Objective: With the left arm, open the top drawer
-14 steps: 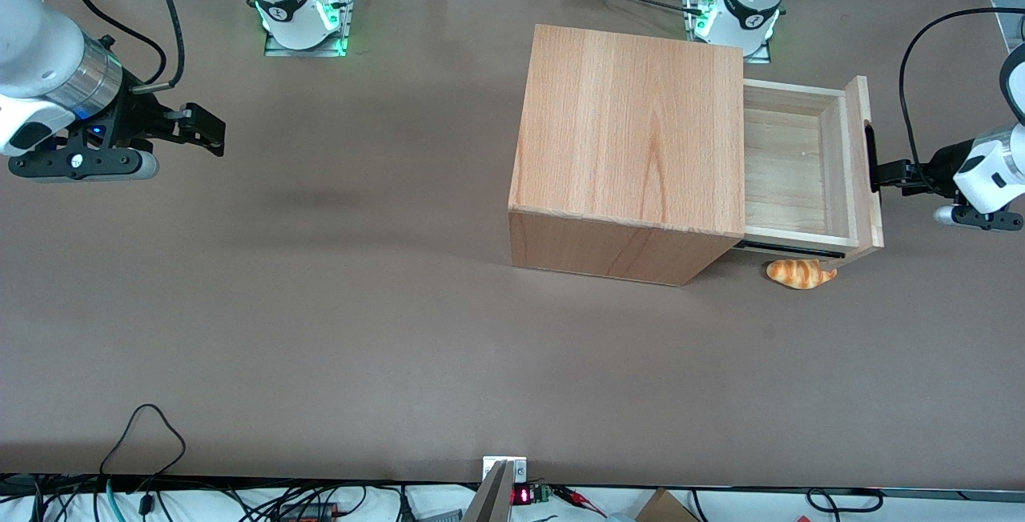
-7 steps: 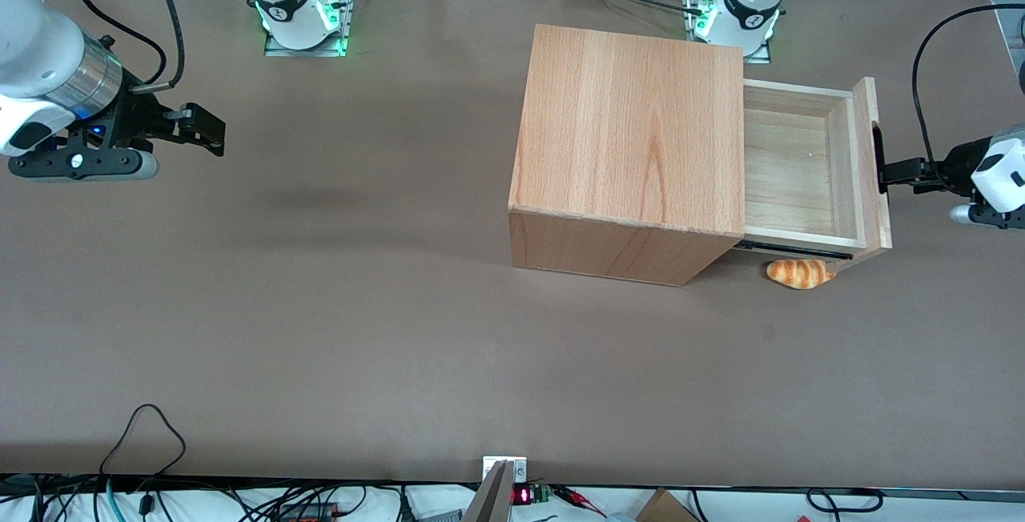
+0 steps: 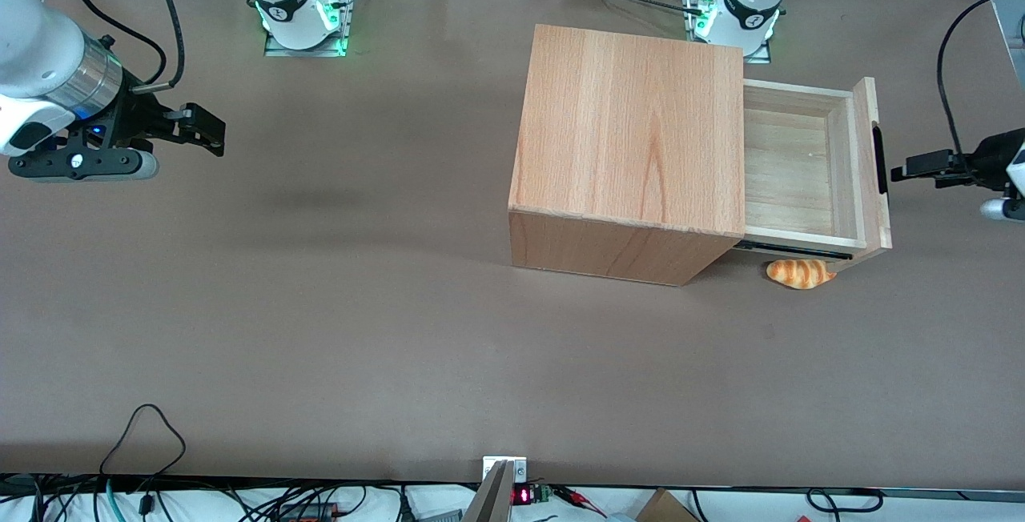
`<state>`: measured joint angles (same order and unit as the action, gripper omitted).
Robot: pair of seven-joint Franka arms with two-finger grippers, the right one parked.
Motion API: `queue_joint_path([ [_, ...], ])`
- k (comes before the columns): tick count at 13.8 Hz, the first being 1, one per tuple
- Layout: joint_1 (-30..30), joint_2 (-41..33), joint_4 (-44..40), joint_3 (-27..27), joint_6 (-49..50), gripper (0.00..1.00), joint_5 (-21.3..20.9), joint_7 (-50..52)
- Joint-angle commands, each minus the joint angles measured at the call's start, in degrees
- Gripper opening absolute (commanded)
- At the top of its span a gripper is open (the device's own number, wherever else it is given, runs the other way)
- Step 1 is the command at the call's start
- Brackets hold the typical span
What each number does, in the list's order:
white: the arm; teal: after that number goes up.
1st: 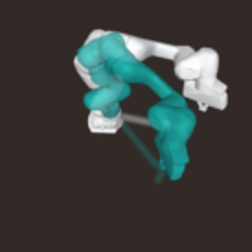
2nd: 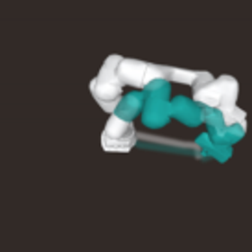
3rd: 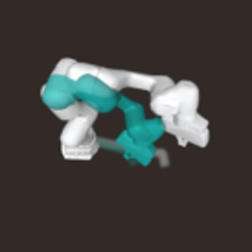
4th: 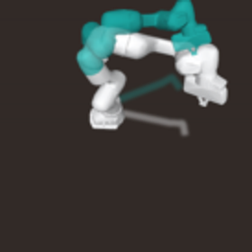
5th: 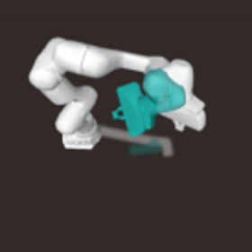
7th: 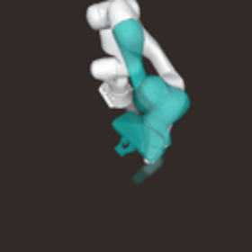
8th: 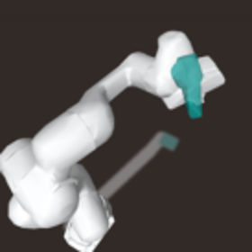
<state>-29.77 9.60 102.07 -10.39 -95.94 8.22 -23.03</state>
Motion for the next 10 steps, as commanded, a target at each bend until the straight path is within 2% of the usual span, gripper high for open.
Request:
queue_joint_path([
  [1, -0.5, 0.6, -5.0, -0.4, 4.6, 1.00, 0.6, -1.2],
  [6, 0.0, -0.2, -12.1, -1.4, 8.8, 1.00, 0.2, 3.0],
  [10, 0.2, -1.1, -14.8, -4.3, 9.6, 1.00, -2.1, 8.5],
])
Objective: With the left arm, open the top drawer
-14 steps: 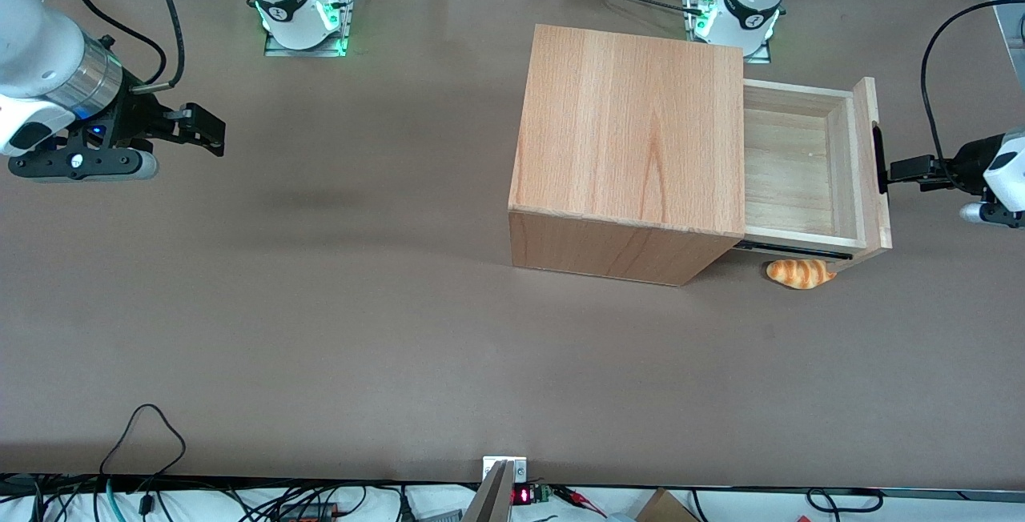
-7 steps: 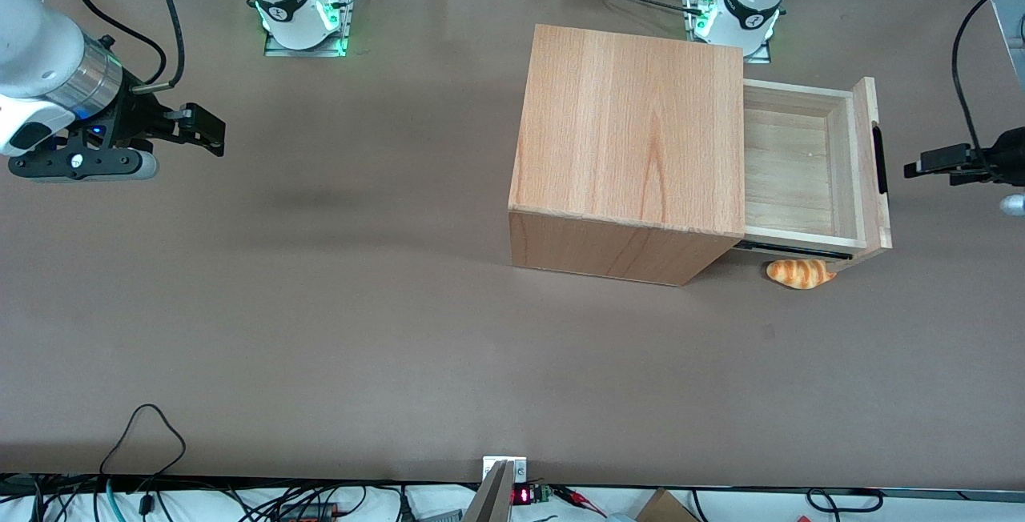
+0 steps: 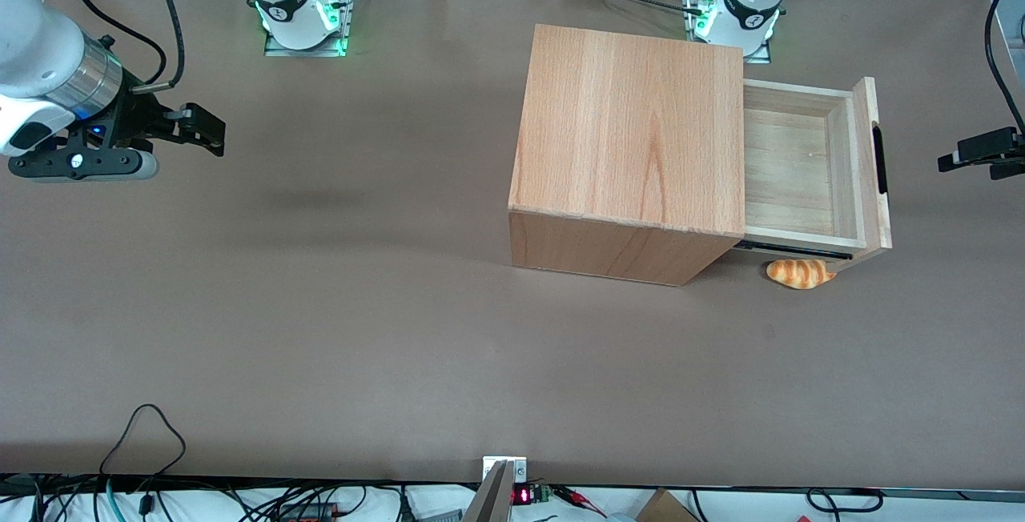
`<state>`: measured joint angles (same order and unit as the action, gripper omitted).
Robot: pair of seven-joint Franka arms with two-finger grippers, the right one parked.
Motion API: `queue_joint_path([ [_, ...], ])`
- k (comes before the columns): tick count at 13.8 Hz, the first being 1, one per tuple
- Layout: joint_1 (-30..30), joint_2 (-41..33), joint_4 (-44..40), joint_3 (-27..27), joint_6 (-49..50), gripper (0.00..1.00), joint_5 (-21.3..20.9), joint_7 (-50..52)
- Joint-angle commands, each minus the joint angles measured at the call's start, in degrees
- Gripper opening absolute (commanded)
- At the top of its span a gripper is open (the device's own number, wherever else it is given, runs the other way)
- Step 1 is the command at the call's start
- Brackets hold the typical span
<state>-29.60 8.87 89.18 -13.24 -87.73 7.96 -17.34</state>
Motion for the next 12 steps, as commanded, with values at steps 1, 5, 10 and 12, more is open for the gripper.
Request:
queue_joint_path([
  [1, 0.0, -0.3, -2.9, -2.6, 1.4, 1.00, -3.1, 4.8],
  [5, 5.6, -0.3, -5.0, -2.6, 2.6, 1.00, -7.4, 7.4],
  [10, 17.4, -3.1, -4.9, 6.1, 2.4, 1.00, -8.9, 9.5],
  [12, 22.7, -4.6, -4.4, 10.4, 2.1, 1.00, -9.1, 9.5],
])
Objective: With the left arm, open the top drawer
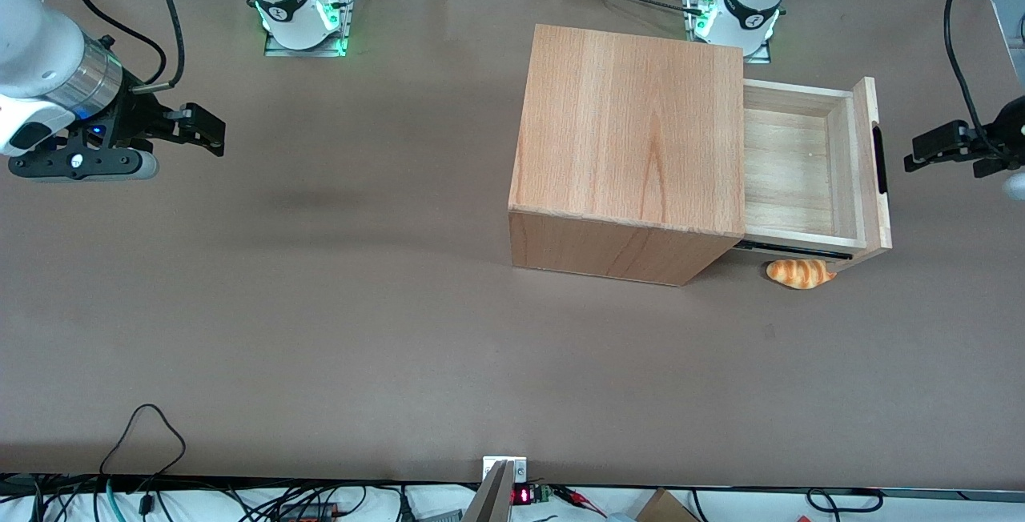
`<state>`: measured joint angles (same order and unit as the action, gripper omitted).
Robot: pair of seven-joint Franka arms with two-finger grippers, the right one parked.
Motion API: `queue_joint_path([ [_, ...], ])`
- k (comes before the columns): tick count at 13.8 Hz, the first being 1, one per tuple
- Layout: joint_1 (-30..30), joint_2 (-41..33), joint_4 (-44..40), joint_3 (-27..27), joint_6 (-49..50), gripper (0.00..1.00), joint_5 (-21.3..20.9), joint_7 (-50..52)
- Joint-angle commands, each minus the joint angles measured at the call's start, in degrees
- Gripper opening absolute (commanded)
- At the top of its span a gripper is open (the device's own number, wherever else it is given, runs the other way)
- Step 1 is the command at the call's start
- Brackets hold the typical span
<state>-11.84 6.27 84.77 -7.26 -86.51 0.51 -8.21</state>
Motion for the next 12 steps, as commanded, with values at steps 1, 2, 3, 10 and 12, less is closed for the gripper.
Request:
queue_joint_path([
  [1, 7.1, -2.7, 0.2, 6.2, 0.8, 1.00, -1.6, 0.4],
  [2, 7.6, -3.2, 0.2, 6.6, 0.8, 1.00, -1.6, 0.5],
  [3, 7.7, -3.7, 0.8, 6.6, 0.6, 1.00, -1.6, 0.7],
  [10, 9.6, -10.5, 9.1, 6.6, -4.6, 1.00, -3.1, 6.0],
  [12, 9.2, -10.3, 8.3, 6.5, -4.1, 1.00, -3.1, 8.5],
])
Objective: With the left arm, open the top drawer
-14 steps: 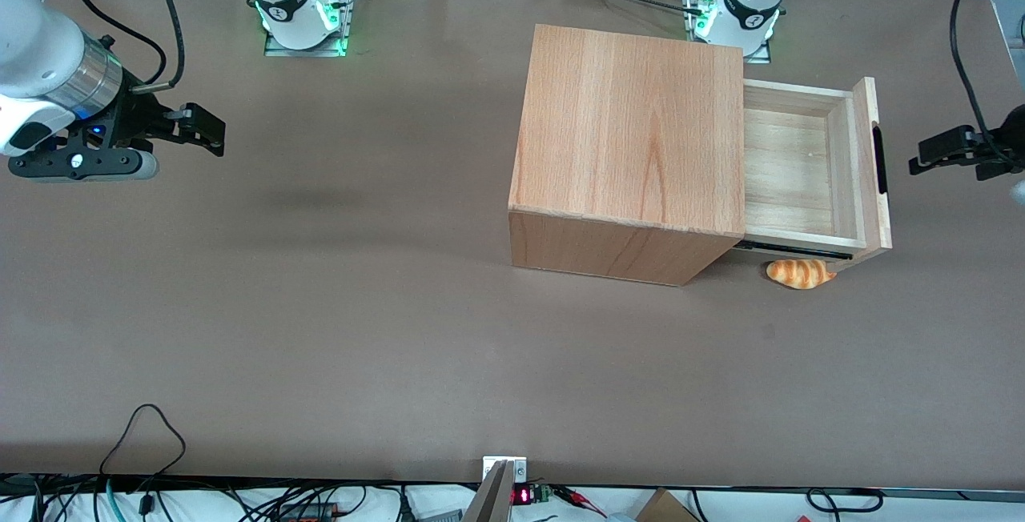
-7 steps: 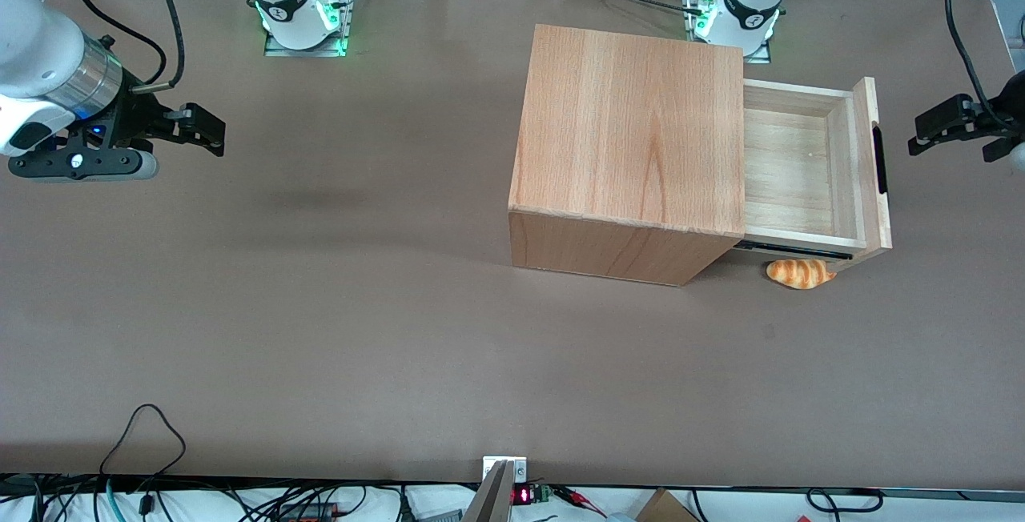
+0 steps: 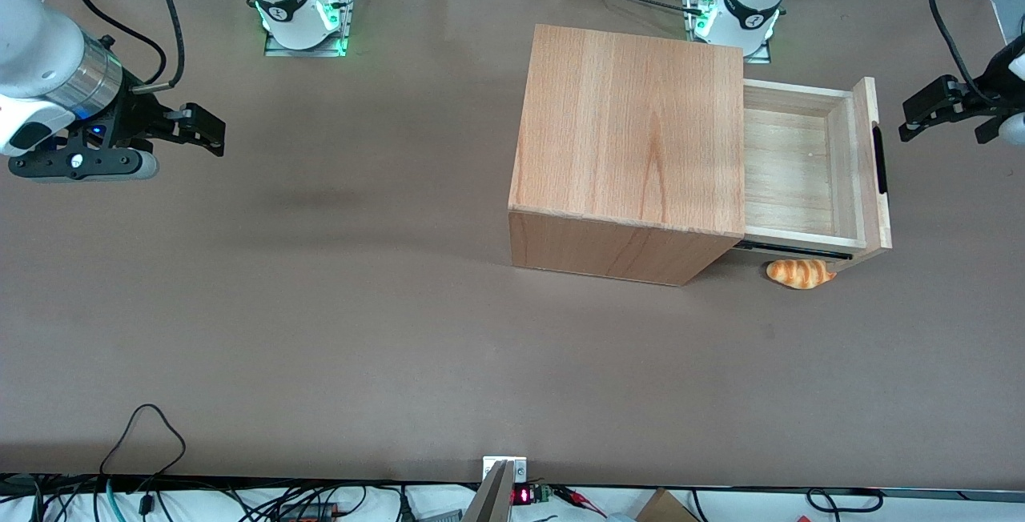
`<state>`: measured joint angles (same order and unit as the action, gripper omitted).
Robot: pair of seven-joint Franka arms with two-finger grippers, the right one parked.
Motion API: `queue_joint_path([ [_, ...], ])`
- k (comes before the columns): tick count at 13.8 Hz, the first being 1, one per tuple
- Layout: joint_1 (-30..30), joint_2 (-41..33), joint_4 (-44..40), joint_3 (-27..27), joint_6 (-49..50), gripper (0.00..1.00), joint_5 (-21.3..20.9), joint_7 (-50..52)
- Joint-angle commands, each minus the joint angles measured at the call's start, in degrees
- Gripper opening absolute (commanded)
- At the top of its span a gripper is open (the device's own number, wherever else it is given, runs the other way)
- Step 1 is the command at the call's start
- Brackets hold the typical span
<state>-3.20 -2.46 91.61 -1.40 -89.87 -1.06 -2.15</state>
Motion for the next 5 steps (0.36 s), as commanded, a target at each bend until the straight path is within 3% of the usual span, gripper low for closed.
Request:
queue_joint_path([
  [1, 0.6, -1.5, 1.1, 0.7, -0.1, 1.00, -1.5, 2.2],
  [5, 0.6, -0.9, -0.1, 0.7, 1.6, 1.00, -1.6, 2.2],
])
